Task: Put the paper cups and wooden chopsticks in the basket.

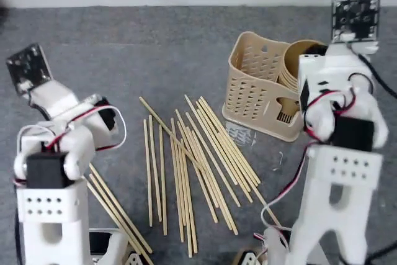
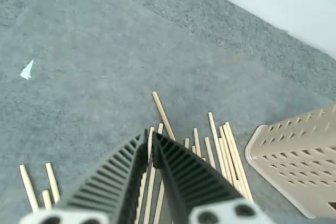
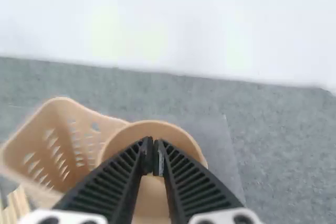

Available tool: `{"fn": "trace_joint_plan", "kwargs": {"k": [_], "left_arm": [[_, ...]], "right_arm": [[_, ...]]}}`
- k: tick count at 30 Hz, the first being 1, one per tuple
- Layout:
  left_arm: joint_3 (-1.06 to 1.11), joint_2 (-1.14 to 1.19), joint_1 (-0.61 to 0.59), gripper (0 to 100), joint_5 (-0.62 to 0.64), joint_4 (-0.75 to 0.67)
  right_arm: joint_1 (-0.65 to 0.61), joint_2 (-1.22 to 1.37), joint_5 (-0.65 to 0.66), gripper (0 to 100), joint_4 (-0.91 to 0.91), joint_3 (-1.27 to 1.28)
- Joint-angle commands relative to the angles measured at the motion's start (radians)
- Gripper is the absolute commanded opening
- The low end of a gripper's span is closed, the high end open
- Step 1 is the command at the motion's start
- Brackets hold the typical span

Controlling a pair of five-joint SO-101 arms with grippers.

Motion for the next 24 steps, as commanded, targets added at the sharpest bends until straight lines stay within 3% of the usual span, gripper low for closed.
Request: {"fn": "trace_joint_plan", "kwargs": {"k": [1,5,11,18,24], "left_arm": [[0.087,-0.061,-0.006,1,-0.044,-0.06],[0.173,-0.078,-0.011,1,-0.087,-0.061],[0.271,-0.078,-0.012,1,-0.087,-0.061],[0.372,-0.078,-0.012,1,-0.087,-0.11],[0.495,-0.078,-0.086,1,-0.086,-0.278]], "right_arm": [[-0.071,-0.084,0.044,0.9,0.177,-0.112],[-0.226,-0.102,0.189,0.9,0.409,-0.117],[-0.403,-0.102,0.198,0.9,0.57,-0.023],[-0.461,-0.101,0.199,2.0,0.372,0.31],[-0.461,-0.101,0.204,15.0,0.182,0.542]]}}
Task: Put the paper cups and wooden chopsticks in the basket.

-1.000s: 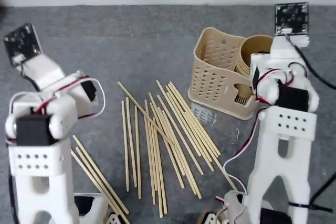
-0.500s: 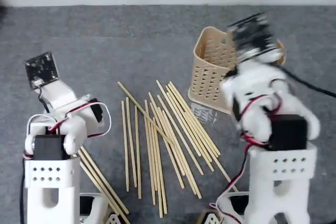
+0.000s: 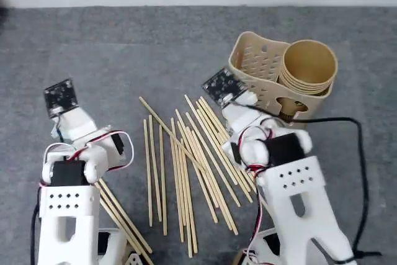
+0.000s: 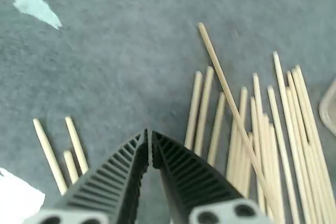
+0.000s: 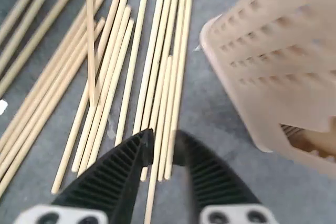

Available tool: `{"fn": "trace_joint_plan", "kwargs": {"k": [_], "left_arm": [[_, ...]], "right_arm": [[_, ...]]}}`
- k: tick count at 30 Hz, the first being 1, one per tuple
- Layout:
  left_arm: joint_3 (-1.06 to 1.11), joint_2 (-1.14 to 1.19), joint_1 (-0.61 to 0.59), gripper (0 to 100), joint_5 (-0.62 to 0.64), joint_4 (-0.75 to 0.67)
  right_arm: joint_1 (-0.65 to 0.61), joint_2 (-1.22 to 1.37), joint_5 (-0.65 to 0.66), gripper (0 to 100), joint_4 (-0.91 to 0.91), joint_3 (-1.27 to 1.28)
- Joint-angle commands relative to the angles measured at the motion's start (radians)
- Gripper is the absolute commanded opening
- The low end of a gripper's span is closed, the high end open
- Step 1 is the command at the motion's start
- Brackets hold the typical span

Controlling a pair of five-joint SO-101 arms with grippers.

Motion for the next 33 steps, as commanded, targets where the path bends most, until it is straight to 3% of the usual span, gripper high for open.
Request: {"fn": "trace_joint_plan", "kwargs": {"k": [1,7,13,18,26,33], "left_arm": [[0.05,-0.021,-0.032,1,-0.011,-0.112],[0.157,-0.021,-0.029,1,-0.011,-0.221],[0.182,-0.021,-0.029,1,-0.011,-0.233],[0.194,-0.021,-0.029,1,-0.011,-0.236],[0.194,-0.021,-0.029,1,-0.011,-0.236],[0.196,-0.021,-0.029,1,-0.011,-0.232]], "right_arm": [[-0.005,-0.025,0.017,15.1,-0.113,0.078],[-0.056,0.027,0.018,15.2,-0.18,0.143],[-0.12,0.174,0.02,15.4,-0.232,0.13],[-0.113,0.321,0.068,15.4,-0.283,0.1],[-0.001,0.561,0.077,15.4,-0.289,-0.058],[0.001,0.739,0.077,15.4,-0.289,-0.149]]}}
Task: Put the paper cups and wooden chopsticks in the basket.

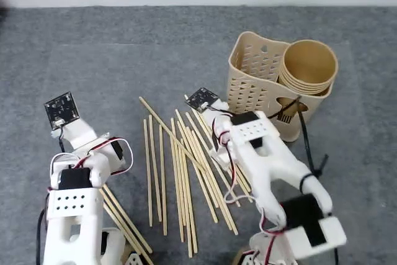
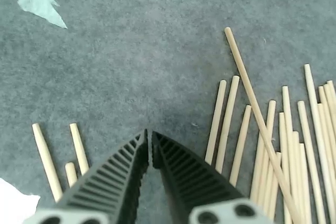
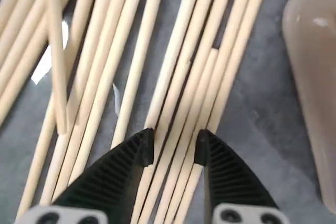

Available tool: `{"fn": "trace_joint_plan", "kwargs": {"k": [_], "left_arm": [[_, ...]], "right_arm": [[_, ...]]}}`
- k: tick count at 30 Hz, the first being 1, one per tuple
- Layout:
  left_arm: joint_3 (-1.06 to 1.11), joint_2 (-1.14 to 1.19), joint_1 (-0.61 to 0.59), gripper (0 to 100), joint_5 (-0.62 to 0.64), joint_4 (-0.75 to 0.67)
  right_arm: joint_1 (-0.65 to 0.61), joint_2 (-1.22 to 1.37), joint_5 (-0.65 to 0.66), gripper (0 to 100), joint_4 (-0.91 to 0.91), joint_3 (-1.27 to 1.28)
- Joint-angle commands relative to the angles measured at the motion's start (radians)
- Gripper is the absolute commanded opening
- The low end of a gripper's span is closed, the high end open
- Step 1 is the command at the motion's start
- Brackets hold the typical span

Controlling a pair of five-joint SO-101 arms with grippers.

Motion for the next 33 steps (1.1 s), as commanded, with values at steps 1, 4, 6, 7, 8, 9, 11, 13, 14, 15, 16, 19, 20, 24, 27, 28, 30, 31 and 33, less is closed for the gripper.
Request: {"fn": "trace_joint_plan", "kwargs": {"k": [1,4,6,7,8,9,11,13,14,15,16,19,20,24,27,28,30,31,33], "left_arm": [[-0.007,-0.021,0.0,1,-0.011,-0.015],[-0.007,-0.021,0.0,1,-0.011,-0.015],[-0.007,-0.021,0.0,1,-0.011,-0.015],[-0.007,-0.021,0.0,1,-0.011,-0.015],[-0.007,-0.021,0.0,1,-0.011,-0.015],[-0.007,-0.021,0.0,1,-0.011,-0.015],[-0.007,-0.021,0.0,1,-0.011,-0.015],[-0.007,-0.021,0.0,1,-0.011,-0.017],[-0.007,-0.021,0.0,1,-0.011,-0.017],[-0.007,-0.021,0.0,1,-0.011,-0.017],[-0.007,-0.021,0.0,1,-0.011,-0.017],[-0.007,-0.021,0.0,1,-0.011,-0.017],[-0.007,-0.021,0.0,1,-0.011,-0.017],[-0.007,-0.021,0.0,1,-0.011,-0.017],[-0.007,-0.021,0.0,1,-0.011,-0.017],[-0.007,-0.021,0.0,1,-0.011,-0.017],[-0.007,-0.021,0.0,1,-0.011,-0.017],[-0.007,-0.021,0.0,1,-0.011,-0.015],[0.001,-0.021,0.0,1,-0.011,-0.02]], "right_arm": [[0.019,0.056,0.012,15.4,-0.015,-0.08],[0.013,0.107,0.012,15.4,-0.015,-0.103],[0.012,0.12,0.012,15.1,-0.005,-0.117],[0.012,0.122,0.012,15.1,-0.004,-0.118],[0.012,0.122,0.012,15.1,-0.004,-0.118],[0.012,0.122,0.012,15.1,-0.004,-0.118],[0.012,0.122,0.012,14.8,0.004,-0.12],[0.012,0.122,0.012,11.5,0.007,-0.12],[0.012,0.122,0.012,8.7,0.007,-0.12],[0.012,0.122,0.012,6.2,0.005,-0.12],[0.012,0.122,0.012,3.9,0.004,-0.12],[0.012,0.12,0.012,0.9,0.004,-0.121],[0.012,0.119,0.012,0.9,0.007,-0.123],[0.01,0.102,0.012,0.9,0.008,-0.123],[0.01,0.041,0.012,0.9,0.021,-0.12],[0.01,0.016,0.012,0.9,0.039,-0.121],[0.005,-0.039,0.012,0.9,0.074,-0.123],[-0.002,-0.071,0.012,0.9,0.09,-0.123],[-0.016,-0.137,0.012,0.8,0.128,-0.123]]}}
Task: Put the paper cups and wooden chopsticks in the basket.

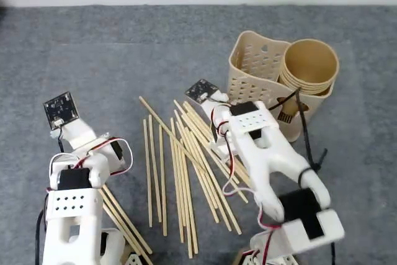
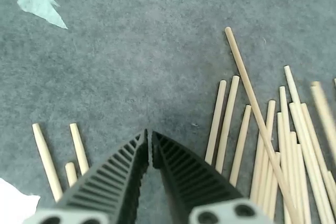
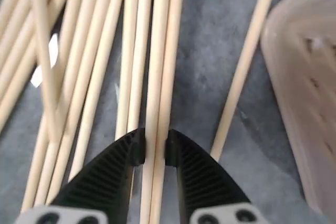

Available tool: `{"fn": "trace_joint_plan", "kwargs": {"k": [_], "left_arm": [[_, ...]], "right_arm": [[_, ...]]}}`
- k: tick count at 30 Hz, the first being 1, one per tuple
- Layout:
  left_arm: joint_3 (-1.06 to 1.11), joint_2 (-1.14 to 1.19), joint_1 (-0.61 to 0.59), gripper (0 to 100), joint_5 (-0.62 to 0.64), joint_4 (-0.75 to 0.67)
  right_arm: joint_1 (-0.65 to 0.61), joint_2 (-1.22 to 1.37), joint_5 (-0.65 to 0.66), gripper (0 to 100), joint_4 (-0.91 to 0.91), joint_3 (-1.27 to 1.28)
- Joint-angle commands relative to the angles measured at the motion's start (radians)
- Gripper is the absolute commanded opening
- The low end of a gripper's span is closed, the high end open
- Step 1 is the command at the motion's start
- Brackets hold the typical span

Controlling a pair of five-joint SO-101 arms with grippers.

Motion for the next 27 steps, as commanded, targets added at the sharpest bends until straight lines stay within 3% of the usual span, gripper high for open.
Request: {"fn": "trace_joint_plan", "kwargs": {"k": [1,11,19,27], "left_arm": [[-0.001,-0.021,0.002,1,-0.011,-0.02],[0.002,-0.021,0.002,1,-0.011,-0.02],[0.004,-0.021,0.002,1,-0.011,-0.02],[0.004,-0.021,0.002,1,-0.011,-0.02]], "right_arm": [[-0.033,-0.162,0.011,0.8,0.07,-0.026],[-0.07,-0.45,0.005,0.8,0.174,-0.051],[-0.065,-0.495,0.002,0.8,0.315,-0.422],[-0.019,-0.496,0.003,0.8,0.15,-0.646]]}}
